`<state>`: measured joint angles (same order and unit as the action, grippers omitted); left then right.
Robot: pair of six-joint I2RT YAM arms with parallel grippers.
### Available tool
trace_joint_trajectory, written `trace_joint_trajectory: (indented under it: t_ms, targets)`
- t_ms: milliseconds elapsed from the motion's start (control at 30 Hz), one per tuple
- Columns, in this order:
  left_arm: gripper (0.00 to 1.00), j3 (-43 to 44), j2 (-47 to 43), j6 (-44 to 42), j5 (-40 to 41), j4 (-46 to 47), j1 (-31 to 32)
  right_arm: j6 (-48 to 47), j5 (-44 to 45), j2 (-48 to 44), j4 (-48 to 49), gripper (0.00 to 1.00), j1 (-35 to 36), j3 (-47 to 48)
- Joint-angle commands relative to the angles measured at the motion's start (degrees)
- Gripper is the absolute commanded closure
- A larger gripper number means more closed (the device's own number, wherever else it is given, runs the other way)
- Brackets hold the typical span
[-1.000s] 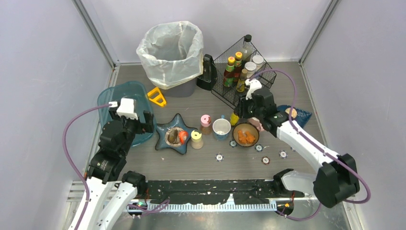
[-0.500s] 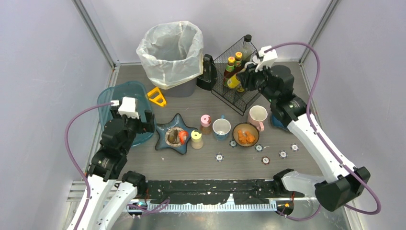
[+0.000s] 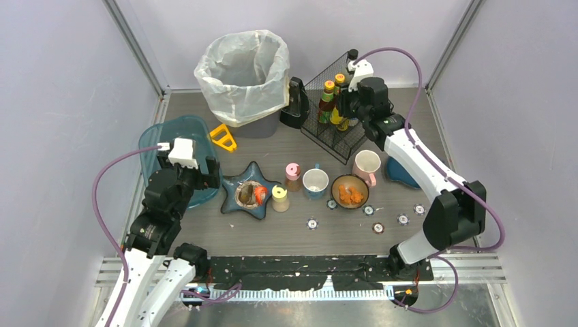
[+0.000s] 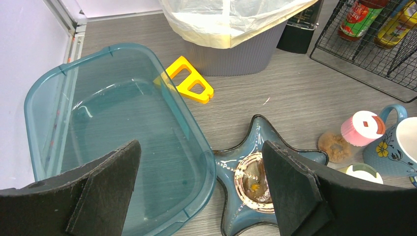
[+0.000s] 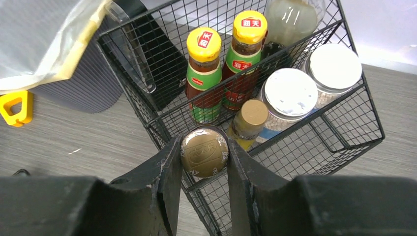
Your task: Clear the kitchen counter
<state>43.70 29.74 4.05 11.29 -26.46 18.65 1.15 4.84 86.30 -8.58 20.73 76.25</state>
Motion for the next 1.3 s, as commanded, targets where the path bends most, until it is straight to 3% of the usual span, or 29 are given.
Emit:
trace_joint_trajectory:
  t_ms: [0, 400, 533, 567, 667, 800, 1067, 1267]
  targets:
    - [0.05, 1.41, -0.31, 0.16, -0.74, 1.94, 0.15, -0.8, 0.14, 1.35, 7.87, 0.95, -0.15, 1.05]
    - [0.05, 1.39, -0.25, 0.08, -0.66, 1.94, 0.15, -2.75, 0.02, 9.69, 5.57, 0.94, -0.13, 1.09]
    - [0.05, 1.39, -0.13, 0.1, -0.91, 1.91, 0.15, -1.91, -0.23, 10.17, 4.71, 0.79, -0.1, 0.94]
    - [0.05, 1.39, -0.12, 0.08, -0.89, 1.91, 0.15, -1.79, -0.43, 9.95, 4.54, 0.68, -0.13, 0.86]
    - [0.05, 1.43, -0.15, 0.08, -0.83, 1.86, 0.15, -1.29, -1.46, 7.94, 3.98, 0.48, -0.17, 0.28]
    - [0.05, 1.39, -0.05, 0.08, -0.94, 1.92, 0.15, -0.17, -2.74, 3.79, 3.77, 0.35, -0.07, -1.43]
    - [0.05, 1.47, 0.05, 0.21, -1.32, 1.89, 0.15, 0.3, -3.94, -7.06, 3.52, 0.18, 2.81, -7.38]
    - [0.05, 1.47, 0.22, 0.26, -1.57, 1.85, 0.15, -0.84, -10.78, -12.94, 2.52, 0.14, 7.08, -12.54]
